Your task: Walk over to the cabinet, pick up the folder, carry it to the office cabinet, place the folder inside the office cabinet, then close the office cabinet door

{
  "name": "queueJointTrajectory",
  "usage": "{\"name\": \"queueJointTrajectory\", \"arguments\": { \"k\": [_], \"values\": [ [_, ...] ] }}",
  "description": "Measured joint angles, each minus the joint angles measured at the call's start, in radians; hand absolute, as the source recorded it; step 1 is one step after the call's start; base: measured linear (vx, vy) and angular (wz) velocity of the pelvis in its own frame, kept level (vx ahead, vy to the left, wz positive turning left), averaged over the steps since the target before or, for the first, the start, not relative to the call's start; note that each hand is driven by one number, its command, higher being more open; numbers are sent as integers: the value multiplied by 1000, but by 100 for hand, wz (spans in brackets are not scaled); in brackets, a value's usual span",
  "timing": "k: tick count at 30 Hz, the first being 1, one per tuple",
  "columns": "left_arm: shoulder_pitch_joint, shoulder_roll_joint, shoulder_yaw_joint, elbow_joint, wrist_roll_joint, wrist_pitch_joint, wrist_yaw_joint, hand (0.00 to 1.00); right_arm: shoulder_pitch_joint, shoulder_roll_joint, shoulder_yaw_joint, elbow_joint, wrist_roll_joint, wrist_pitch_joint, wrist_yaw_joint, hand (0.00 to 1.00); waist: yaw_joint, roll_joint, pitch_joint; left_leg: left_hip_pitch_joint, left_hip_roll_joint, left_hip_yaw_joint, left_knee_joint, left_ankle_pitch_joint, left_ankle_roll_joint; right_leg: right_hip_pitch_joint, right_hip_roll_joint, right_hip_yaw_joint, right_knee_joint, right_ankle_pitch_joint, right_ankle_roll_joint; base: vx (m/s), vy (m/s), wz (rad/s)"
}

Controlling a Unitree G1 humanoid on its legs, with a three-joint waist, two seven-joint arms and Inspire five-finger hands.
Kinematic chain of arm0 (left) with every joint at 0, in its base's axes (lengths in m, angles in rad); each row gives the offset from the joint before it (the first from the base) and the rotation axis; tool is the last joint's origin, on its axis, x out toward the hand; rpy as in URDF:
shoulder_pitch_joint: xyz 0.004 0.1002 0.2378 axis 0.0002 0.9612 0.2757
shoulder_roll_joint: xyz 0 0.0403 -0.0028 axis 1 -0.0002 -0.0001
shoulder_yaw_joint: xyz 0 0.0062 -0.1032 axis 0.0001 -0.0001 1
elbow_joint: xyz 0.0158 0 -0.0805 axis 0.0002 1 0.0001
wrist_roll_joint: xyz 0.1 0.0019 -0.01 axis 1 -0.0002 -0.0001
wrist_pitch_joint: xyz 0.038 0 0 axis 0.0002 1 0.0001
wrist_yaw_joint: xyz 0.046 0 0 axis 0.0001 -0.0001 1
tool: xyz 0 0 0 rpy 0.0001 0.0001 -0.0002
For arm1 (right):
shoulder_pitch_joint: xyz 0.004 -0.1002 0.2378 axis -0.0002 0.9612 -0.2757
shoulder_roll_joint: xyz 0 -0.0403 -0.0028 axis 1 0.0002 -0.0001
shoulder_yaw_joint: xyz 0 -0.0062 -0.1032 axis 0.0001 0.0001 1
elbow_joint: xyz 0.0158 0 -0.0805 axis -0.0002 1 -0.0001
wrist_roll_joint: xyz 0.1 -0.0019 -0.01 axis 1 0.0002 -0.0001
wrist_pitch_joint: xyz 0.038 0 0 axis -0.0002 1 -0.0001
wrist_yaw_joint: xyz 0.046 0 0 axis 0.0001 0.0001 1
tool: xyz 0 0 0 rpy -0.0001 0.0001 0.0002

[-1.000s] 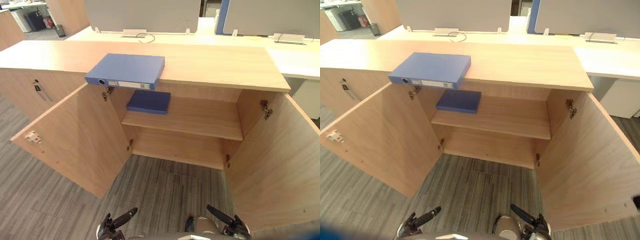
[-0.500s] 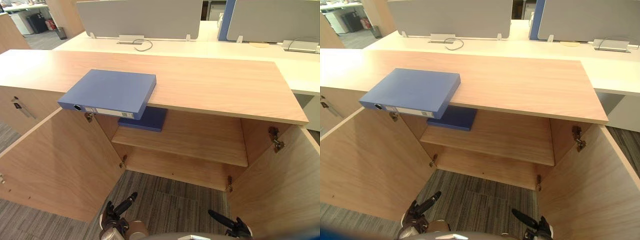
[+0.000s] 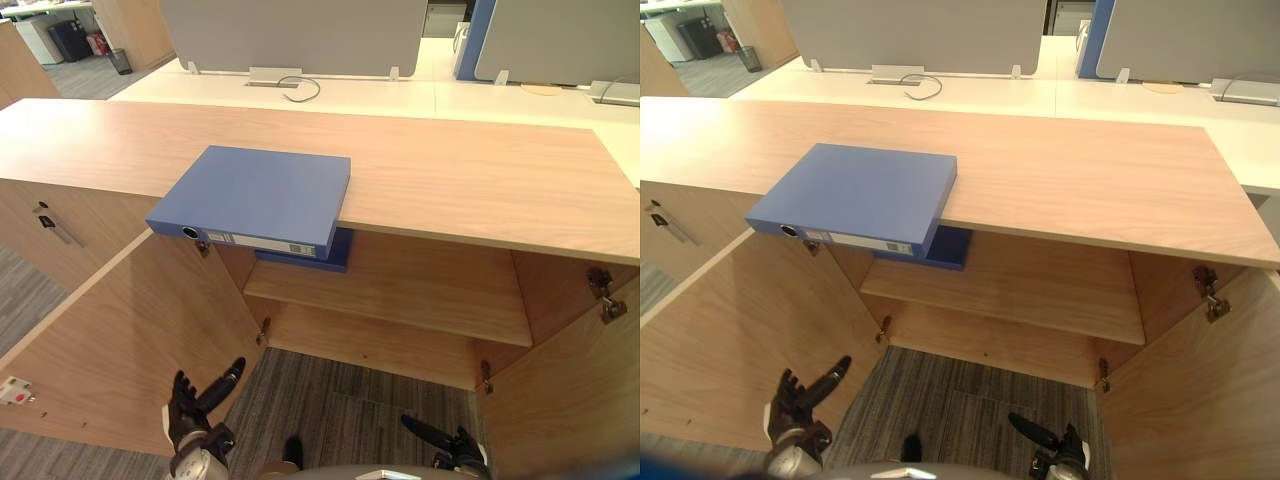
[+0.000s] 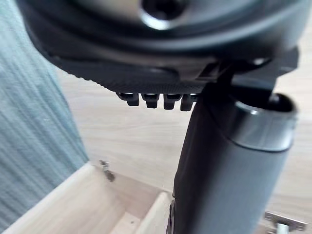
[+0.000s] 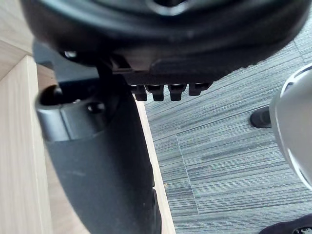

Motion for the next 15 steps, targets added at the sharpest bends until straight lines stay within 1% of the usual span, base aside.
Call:
{"name": "queueJointTrajectory", "arguments": {
  "k": [2,4,8,9,11,13,14,15],
  "values": [
    [7,-8,29,-88,-37,-17,0,100,15,-1,16,-17,126,-16,5,100,0,2,-3,2,4,8,0,-2,-2,-1,4,4,-2,2,1,-82,15,-7],
    [9,-23,52,-154,-87,-33,12,100,28,-5,35,-18,197,-26,16,100,2,-6,-9,-3,7,15,0,-3,-4,-9,8,8,-3,5,0,-43,9,-7],
    [13,-26,54,-328,-90,-44,111,100,51,-1,73,-17,217,-30,17,100,8,-35,-25,-19,7,14,0,0,-8,-23,11,7,-4,8,-1,-6,2,-1],
    [22,-30,32,-360,-72,-46,137,100,54,2,80,-15,217,-31,17,100,9,-44,-28,-23,7,13,0,4,-6,-22,12,6,-7,11,-1,41,1,3],
    [30,-32,8,-412,-9,-45,159,100,61,8,81,-11,217,-30,16,100,15,-56,-35,-24,4,12,1,5,-7,-19,10,6,-10,12,0,54,3,4],
    [34,-33,-10,-505,105,-42,185,100,66,6,101,-11,217,-28,17,100,24,-61,-38,-26,1,8,0,5,-7,-18,8,3,-12,12,0,23,2,4],
    [40,-34,-9,-532,135,-42,188,100,65,6,103,-12,217,-28,19,100,24,-61,-38,-26,1,6,0,5,-7,-18,8,2,-12,12,0,1,-1,3],
    [55,-38,-8,-587,203,-42,203,100,65,5,104,-12,217,-28,20,100,24,-60,-39,-24,2,4,0,5,-7,-17,8,2,-13,12,0,-10,-6,4]
  ]
}}
